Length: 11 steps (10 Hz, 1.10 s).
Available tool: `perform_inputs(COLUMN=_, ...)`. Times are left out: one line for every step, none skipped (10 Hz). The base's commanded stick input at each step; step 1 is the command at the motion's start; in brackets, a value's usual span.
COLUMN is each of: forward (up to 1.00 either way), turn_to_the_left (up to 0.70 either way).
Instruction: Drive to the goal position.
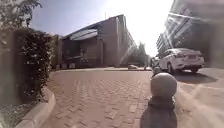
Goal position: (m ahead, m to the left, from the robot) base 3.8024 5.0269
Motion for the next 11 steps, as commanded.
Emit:
perform_inputs(forward=0.45, turn_to_the_left=0.0)
perform_inputs(forward=0.45, turn_to_the_left=0.0)
perform_inputs(forward=0.45, turn_to_the_left=0.0)
perform_inputs(forward=0.45, turn_to_the_left=0.0)
perform_inputs(forward=0.45, turn_to_the_left=0.0)
perform_inputs(forward=0.45, turn_to_the_left=0.0)
perform_inputs(forward=0.45, turn_to_the_left=0.0)
perform_inputs(forward=0.45, turn_to_the_left=0.0)
perform_inputs(forward=0.45, turn_to_the_left=0.0)
perform_inputs(forward=0.45, turn_to_the_left=0.0)
perform_inputs(forward=0.45, turn_to_the_left=0.0)
